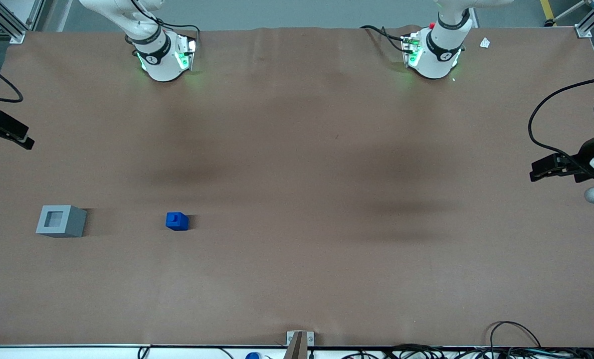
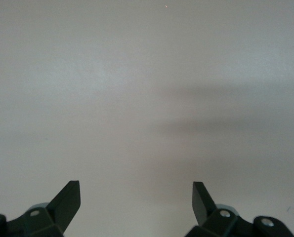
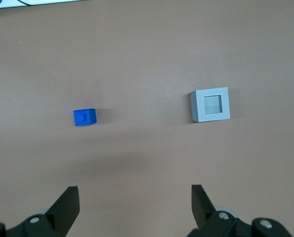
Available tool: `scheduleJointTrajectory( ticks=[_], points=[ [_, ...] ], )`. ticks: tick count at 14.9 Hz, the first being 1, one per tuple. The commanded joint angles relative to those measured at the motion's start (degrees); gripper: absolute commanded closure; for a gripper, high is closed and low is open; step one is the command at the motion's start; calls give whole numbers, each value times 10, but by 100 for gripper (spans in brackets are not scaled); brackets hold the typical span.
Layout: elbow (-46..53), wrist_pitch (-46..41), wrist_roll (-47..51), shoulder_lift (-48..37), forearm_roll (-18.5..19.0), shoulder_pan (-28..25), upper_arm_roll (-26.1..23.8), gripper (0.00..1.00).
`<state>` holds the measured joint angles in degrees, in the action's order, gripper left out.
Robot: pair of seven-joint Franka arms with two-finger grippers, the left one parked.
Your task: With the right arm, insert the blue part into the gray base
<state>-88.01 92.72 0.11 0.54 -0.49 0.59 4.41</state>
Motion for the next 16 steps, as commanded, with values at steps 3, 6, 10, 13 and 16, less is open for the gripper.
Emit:
scheduleJointTrajectory(
  ticks=[3,6,10,13,16],
  points=[
    [-8,-2,4,-12,4,5,-4,0],
    [-11,2,2,-7,3,6,-4,0],
    [-15,2,-11,-2,8,-1,-5,0],
    [-17,-6,-13,17,5,-10,-8,0],
    [-15,-8,13,52,4,-40,-8,0]
  ],
)
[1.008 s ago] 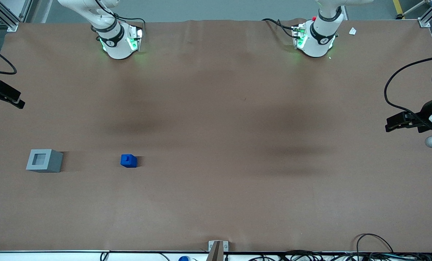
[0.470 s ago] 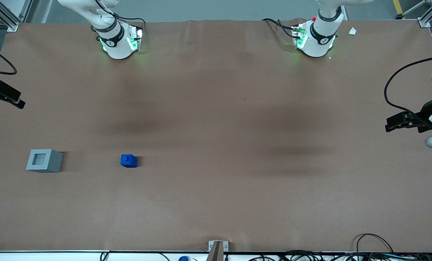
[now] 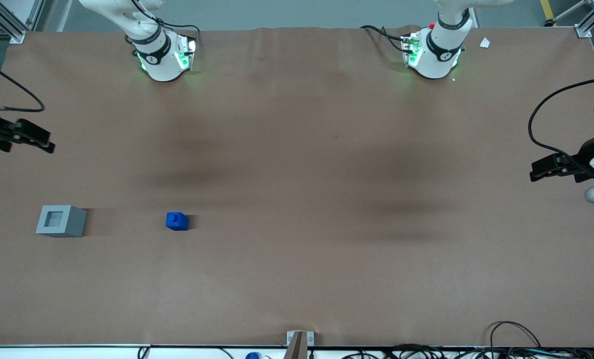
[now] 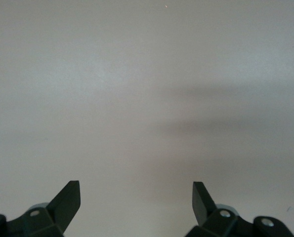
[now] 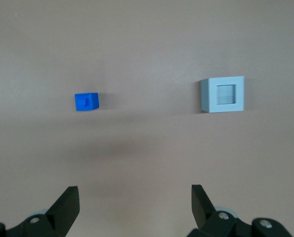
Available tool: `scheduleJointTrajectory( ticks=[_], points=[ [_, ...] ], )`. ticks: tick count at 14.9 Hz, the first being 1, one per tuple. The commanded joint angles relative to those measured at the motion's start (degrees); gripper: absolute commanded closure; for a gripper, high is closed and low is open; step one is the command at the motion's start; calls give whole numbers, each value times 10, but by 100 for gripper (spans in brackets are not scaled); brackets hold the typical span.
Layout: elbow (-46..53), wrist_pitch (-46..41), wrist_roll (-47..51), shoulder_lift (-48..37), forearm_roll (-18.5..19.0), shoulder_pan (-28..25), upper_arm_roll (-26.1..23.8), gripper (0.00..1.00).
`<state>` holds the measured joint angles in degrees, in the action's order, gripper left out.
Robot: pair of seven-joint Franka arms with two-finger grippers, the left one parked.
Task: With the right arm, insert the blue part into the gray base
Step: 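Move the open right gripper down over the blue block, then close the right gripper on the blue block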
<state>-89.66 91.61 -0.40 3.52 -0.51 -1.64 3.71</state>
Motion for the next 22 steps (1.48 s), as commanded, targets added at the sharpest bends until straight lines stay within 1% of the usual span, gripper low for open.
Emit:
scheduleJointTrajectory(
  ticks=[1,4,7,8,11,15,17,20,22],
  points=[
    [3,17,29,34,3,-25,-1,0],
    [4,55,33,76,0,-38,-2,0],
    [4,109,57,119,-31,-50,-1,0],
    [2,128,72,136,-34,-57,-1,0],
    [-1,177,104,184,-34,-79,-1,0],
    [-2,217,109,242,-34,-95,-1,0],
    [-18,264,128,253,-34,-107,-1,0],
    [-56,341,132,270,-34,-115,-1,0],
    [-76,372,132,280,-34,-115,-1,0]
  ],
)
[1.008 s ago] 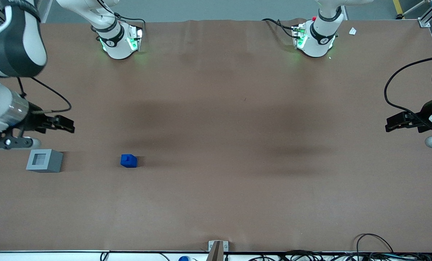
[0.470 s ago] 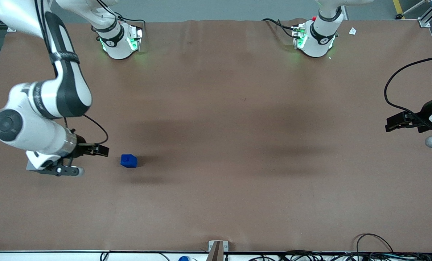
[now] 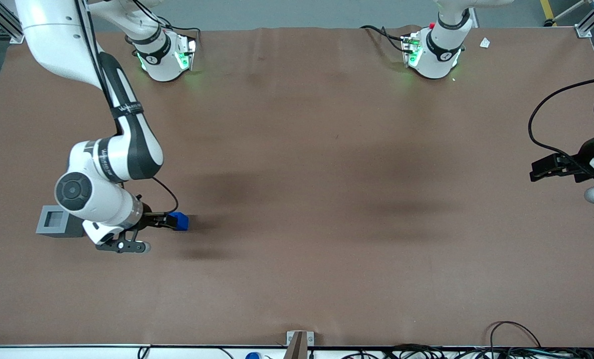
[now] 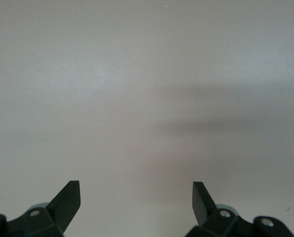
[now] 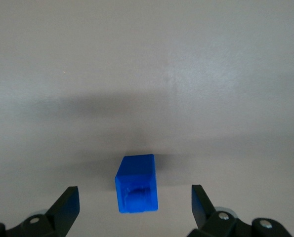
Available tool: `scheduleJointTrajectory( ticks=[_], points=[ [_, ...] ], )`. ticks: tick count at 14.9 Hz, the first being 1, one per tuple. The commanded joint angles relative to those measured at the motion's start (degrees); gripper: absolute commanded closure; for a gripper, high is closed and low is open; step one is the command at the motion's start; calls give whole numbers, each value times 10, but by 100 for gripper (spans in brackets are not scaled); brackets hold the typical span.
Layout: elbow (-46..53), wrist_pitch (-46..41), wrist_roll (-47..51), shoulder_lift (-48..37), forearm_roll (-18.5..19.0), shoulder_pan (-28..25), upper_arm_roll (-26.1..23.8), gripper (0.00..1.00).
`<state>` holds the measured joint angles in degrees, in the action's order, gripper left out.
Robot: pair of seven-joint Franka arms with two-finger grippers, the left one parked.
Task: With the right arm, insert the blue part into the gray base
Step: 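Close the right gripper on the blue block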
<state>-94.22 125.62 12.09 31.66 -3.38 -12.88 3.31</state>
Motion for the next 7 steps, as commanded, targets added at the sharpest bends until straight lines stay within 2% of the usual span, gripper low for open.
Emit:
scheduleJointTrajectory(
  ticks=[1,7],
  points=[
    [-38,45,7,3,-5,-5,3,0],
    [-54,60,11,24,-6,-10,2,0]
  ],
)
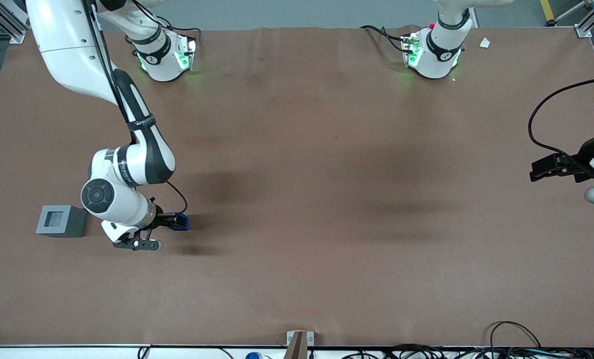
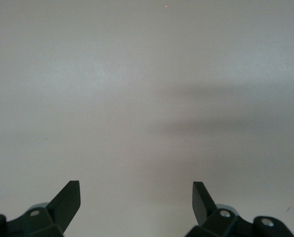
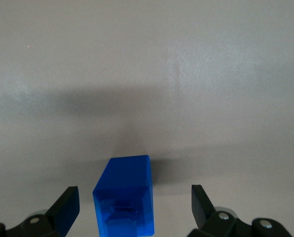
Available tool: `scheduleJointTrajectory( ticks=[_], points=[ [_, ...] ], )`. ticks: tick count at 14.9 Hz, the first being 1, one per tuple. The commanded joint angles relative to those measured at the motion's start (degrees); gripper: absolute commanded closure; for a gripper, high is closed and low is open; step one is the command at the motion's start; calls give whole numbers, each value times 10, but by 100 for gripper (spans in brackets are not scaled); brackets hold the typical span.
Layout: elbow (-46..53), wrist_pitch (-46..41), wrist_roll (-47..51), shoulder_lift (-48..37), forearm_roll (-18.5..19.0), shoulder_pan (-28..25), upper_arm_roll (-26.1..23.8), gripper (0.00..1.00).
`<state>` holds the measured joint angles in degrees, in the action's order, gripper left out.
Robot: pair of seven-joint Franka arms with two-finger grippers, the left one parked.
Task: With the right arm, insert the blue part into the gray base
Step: 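Close the right gripper on the blue block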
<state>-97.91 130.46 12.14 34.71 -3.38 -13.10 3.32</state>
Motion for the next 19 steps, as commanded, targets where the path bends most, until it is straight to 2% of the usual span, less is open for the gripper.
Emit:
scheduleJointTrajectory(
  ticks=[1,3,8,12,17,19],
  points=[
    [-19,15,11,-5,-6,-8,2,0],
    [-22,15,10,-4,-11,-8,2,1],
    [-21,12,10,-4,-15,-11,2,12],
    [-21,8,10,-5,-15,-11,2,31],
    [-18,4,6,-5,-15,-8,3,61],
    [-17,4,6,-5,-15,-7,3,67]
  ],
)
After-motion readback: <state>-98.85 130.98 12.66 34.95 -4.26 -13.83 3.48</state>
